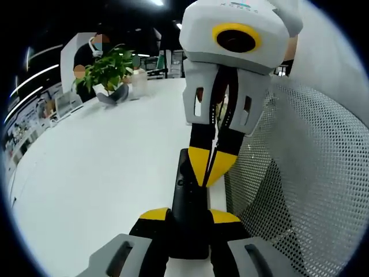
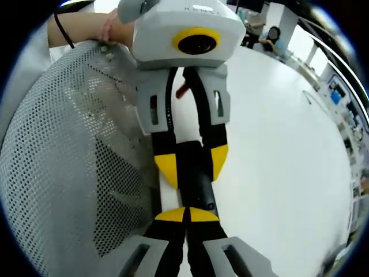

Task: Press the specified remote control buttons in sequence, fully releasing each button before pressing the next.

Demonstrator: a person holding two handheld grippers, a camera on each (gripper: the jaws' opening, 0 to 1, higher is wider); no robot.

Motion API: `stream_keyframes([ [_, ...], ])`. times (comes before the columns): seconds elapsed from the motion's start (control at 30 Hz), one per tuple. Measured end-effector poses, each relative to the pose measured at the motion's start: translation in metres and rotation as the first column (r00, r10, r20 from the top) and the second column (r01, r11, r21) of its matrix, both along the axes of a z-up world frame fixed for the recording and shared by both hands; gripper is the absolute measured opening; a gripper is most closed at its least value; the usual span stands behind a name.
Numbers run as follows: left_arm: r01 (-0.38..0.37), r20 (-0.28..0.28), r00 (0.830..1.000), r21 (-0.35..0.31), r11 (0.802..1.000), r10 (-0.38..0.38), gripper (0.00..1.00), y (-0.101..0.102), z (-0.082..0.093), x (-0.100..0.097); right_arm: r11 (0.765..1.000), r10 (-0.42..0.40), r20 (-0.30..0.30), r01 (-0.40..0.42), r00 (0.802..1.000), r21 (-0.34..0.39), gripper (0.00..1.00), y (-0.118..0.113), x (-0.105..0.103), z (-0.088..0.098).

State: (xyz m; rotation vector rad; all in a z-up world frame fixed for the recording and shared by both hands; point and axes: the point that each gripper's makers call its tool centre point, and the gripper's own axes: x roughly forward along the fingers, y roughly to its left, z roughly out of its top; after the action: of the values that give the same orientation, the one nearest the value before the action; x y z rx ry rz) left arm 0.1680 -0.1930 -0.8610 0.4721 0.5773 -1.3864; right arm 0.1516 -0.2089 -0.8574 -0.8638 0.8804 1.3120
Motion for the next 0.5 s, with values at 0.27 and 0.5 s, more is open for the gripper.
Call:
stream_keyframes([
  [0.27,-0.002,0.000,1.000,0.000,1.000,0.002,0.25,0.000,0.000,0.000,1.000,-0.004,0.014,0.004,1.000,-0.021,0.00,-0.007,0.001,0.001],
  [0.5,0.001,0.001,1.000,0.001,1.000,-0.001,0.25,0.000,0.000,0.000,0.998,-0.060,0.023,0.060,0.998,0.022,0.00,-0.002,0.014,0.007],
])
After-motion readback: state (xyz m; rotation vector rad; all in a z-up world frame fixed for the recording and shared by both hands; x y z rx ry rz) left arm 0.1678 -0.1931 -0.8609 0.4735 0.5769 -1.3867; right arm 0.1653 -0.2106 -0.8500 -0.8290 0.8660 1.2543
